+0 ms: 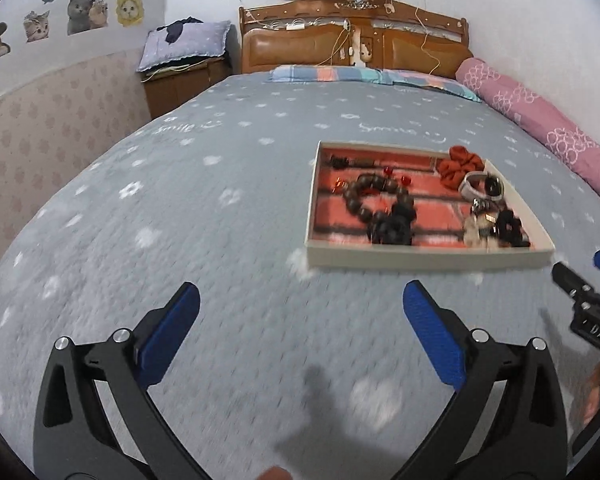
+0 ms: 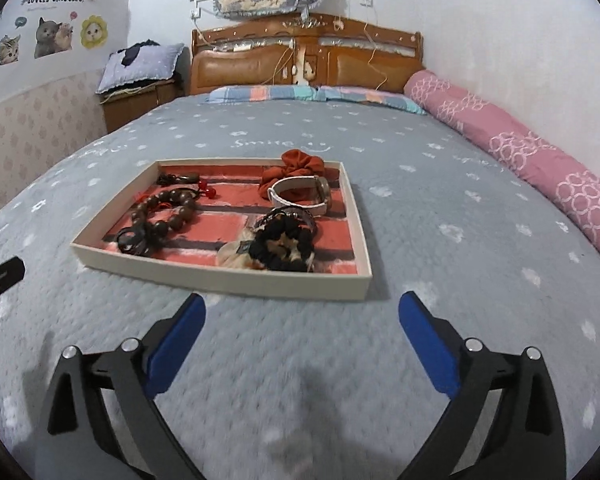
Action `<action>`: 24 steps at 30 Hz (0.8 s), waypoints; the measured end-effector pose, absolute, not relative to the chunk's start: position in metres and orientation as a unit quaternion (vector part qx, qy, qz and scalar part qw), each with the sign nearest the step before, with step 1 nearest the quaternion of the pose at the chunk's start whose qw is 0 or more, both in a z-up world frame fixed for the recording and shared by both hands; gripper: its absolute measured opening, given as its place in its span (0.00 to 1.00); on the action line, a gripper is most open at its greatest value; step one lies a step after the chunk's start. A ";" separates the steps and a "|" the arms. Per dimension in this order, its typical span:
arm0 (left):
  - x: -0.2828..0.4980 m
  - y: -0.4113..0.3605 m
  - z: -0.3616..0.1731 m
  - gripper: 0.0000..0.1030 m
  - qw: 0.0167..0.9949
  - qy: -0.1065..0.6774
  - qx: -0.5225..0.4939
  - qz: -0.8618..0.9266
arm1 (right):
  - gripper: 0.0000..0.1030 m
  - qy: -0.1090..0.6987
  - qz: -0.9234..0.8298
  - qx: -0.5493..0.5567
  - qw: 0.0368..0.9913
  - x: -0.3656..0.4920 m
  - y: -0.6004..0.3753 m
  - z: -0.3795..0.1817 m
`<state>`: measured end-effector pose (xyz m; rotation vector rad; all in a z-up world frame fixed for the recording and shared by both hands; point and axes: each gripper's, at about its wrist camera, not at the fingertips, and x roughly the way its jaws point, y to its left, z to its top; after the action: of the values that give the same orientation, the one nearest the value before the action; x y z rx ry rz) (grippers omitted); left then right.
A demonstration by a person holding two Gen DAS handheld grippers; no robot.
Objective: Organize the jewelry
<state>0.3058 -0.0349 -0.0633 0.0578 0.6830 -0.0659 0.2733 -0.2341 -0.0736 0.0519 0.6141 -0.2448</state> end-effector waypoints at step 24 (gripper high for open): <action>0.121 0.002 -0.020 0.95 0.962 0.272 0.022 -0.026 | 0.96 0.240 -0.113 0.042 0.963 0.089 -0.183 -0.017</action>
<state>0.1208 0.0017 -0.0197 0.0442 0.5514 -0.0526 0.0887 -0.1833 -0.0165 0.0860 0.4862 -0.2282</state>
